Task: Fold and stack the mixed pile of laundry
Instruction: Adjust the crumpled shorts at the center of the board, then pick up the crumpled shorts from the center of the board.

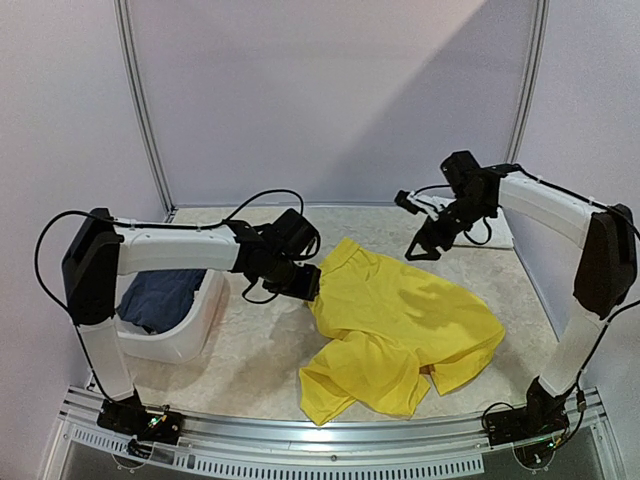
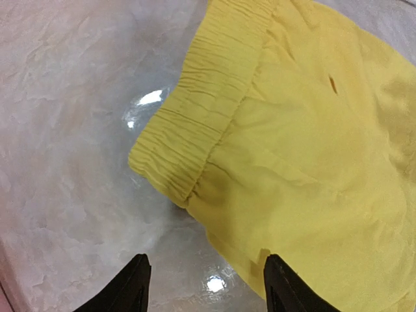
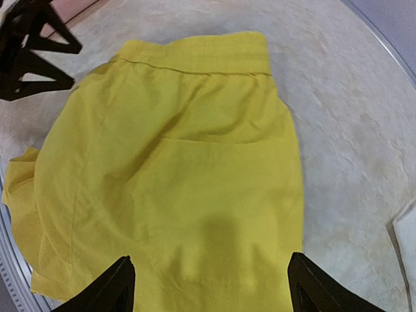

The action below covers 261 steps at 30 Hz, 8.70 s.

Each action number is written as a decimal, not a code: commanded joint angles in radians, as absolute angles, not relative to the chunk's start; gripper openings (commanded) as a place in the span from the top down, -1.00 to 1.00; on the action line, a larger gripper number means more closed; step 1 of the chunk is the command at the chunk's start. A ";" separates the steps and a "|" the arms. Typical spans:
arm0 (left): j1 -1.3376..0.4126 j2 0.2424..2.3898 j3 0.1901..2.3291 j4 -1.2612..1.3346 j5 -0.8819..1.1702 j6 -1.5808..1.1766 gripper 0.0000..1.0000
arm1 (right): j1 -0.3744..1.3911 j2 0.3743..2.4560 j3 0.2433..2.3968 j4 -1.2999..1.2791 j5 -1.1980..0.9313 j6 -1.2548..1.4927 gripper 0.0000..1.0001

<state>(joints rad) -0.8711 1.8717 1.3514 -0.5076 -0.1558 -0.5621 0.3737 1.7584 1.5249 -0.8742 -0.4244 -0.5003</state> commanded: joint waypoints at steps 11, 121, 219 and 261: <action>-0.788 1.680 1.253 -0.494 -0.146 -0.594 -0.21 | 0.552 2.150 1.925 -0.826 -0.291 -0.459 -0.72; -1.262 2.796 2.415 -0.276 0.033 -0.053 -0.31 | 0.098 1.508 1.531 -0.327 -0.060 0.192 1.00; -1.192 1.716 1.158 -0.297 0.116 -0.117 0.12 | -0.399 1.155 0.484 -0.086 -0.231 -2.545 0.24; -1.203 1.999 1.239 -0.277 0.386 -0.368 -0.06 | -0.392 0.836 0.708 -0.932 -0.387 -2.309 1.00</action>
<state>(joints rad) -1.1896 1.9797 1.2224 -0.2680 0.3180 -0.3645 -0.3981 0.8429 0.7277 -0.9279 -0.3763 -2.0029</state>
